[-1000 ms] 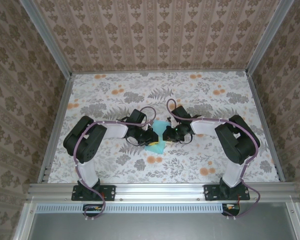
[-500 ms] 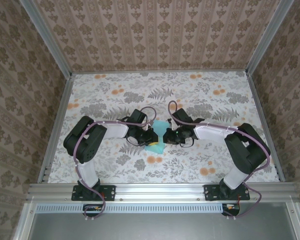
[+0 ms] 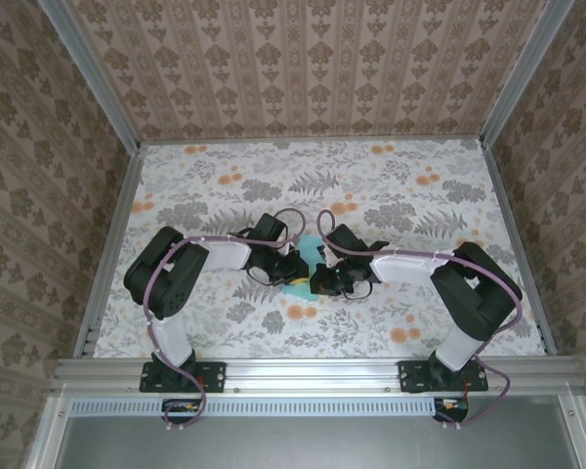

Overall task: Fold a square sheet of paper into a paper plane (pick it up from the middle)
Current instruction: Fold the triangle a second time at the center of the table.

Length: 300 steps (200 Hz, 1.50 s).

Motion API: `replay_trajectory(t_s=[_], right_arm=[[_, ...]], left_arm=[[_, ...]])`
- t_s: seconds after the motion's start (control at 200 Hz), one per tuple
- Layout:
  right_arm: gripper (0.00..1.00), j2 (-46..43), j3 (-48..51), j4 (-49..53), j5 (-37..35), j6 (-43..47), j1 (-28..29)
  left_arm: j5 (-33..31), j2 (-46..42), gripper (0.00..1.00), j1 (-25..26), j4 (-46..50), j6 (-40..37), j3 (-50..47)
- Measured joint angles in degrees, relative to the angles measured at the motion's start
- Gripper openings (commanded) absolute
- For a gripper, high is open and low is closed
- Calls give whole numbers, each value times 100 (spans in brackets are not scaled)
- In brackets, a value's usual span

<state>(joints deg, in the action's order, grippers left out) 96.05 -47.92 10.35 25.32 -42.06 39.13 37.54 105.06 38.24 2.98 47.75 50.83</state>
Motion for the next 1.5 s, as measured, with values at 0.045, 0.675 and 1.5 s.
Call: replay_trajectory(t_s=[0.045, 0.675, 1.5], right_arm=[[11, 61, 0, -4, 0, -13, 4], [11, 188, 37, -31, 42, 4, 61], [11, 170, -37, 271, -90, 116, 240]], left_arm=[[-4, 0, 12, 4, 0, 0, 0], [-13, 0, 12, 4, 4, 2, 0], [-28, 0, 12, 4, 7, 2, 0]])
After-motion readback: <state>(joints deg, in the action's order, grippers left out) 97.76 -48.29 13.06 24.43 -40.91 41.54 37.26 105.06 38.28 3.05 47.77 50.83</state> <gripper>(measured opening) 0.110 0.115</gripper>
